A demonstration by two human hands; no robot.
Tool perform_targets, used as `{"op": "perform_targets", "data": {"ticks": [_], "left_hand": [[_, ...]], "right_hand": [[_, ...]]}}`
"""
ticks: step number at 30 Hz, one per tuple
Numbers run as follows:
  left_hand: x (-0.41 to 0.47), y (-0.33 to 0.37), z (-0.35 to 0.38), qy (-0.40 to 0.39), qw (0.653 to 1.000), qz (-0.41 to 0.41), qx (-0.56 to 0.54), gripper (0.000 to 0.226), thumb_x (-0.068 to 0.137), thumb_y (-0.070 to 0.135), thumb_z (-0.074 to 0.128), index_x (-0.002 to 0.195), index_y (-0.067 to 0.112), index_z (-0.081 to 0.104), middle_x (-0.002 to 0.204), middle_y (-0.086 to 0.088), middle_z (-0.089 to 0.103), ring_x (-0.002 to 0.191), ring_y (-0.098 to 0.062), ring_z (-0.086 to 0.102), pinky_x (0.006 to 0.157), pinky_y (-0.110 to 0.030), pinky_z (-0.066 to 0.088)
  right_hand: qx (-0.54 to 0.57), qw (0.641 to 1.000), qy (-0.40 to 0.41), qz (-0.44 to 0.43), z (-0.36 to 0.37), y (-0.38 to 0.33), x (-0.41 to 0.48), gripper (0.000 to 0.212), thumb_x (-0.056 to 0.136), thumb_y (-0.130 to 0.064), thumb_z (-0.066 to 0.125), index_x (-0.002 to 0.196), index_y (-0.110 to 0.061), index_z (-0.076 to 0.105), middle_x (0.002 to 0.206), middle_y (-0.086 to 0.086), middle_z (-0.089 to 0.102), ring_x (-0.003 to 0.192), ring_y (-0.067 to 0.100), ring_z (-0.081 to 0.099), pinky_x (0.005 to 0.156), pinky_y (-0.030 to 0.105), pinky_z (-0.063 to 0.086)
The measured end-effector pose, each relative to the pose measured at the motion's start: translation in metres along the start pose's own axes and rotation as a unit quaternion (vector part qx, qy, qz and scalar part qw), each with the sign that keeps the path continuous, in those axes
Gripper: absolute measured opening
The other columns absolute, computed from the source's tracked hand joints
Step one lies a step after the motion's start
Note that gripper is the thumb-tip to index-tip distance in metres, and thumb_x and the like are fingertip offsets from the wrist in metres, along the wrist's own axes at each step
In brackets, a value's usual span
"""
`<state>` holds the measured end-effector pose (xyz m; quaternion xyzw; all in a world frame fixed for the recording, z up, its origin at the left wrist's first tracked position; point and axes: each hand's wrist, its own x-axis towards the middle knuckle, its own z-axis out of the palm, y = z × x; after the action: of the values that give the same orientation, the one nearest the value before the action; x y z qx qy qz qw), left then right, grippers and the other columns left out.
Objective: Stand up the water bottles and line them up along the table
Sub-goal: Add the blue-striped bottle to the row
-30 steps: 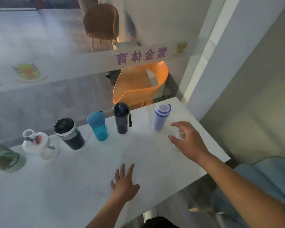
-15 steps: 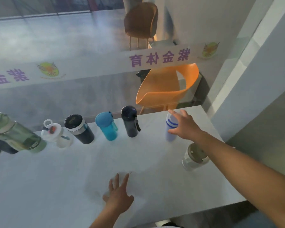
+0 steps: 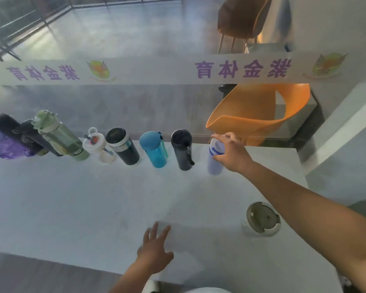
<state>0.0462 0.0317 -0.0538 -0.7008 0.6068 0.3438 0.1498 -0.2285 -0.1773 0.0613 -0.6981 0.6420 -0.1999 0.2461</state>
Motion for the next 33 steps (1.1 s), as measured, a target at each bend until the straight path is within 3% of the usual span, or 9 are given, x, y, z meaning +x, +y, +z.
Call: {"op": "perform_targets", "data": {"ticks": [13,24,28,33], "left_hand": [[-0.011,0.001,0.004,-0.002,1.000,0.000,-0.016,0.082,0.087,0.036,0.055,0.152,0.047,0.008,0.163,0.012,-0.015,0.151,-0.019,-0.009,0.112,-0.038,0.034],[-0.012,0.003,0.000,-0.012,0.999,-0.002,-0.032,0.081,0.087,0.032,0.055,0.152,0.046,0.011,0.163,0.012,-0.013,0.151,-0.020,-0.009,0.111,-0.042,0.035],[-0.011,0.003,0.003,-0.006,1.000,-0.008,-0.021,0.082,0.085,0.036,0.055,0.152,0.047,0.010,0.163,0.011,-0.012,0.151,-0.021,-0.008,0.112,-0.043,0.035],[-0.007,0.017,-0.001,0.014,1.000,0.005,-0.017,0.083,0.086,0.037,0.055,0.151,0.048,0.006,0.164,0.007,-0.010,0.152,-0.024,-0.006,0.118,-0.050,0.022]], "right_hand": [[-0.064,0.997,-0.034,-0.023,0.010,-0.019,0.027,0.064,0.086,-0.030,0.069,0.142,-0.034,0.040,0.144,0.007,0.036,0.125,0.031,0.041,0.103,0.045,0.044],[-0.043,0.999,-0.024,-0.015,0.016,-0.013,0.020,0.065,0.086,-0.029,0.069,0.143,-0.035,0.038,0.147,0.006,0.032,0.127,0.033,0.038,0.102,0.046,0.043],[-0.001,1.000,-0.030,-0.008,0.015,-0.011,0.017,0.078,0.082,-0.028,0.074,0.146,-0.038,0.030,0.151,0.006,0.027,0.131,0.034,0.037,0.104,0.048,0.043],[0.028,0.999,0.007,-0.022,-0.004,-0.008,0.000,0.092,0.076,-0.040,0.078,0.147,-0.040,0.020,0.154,0.009,0.023,0.131,0.034,0.039,0.102,0.046,0.041]]}}
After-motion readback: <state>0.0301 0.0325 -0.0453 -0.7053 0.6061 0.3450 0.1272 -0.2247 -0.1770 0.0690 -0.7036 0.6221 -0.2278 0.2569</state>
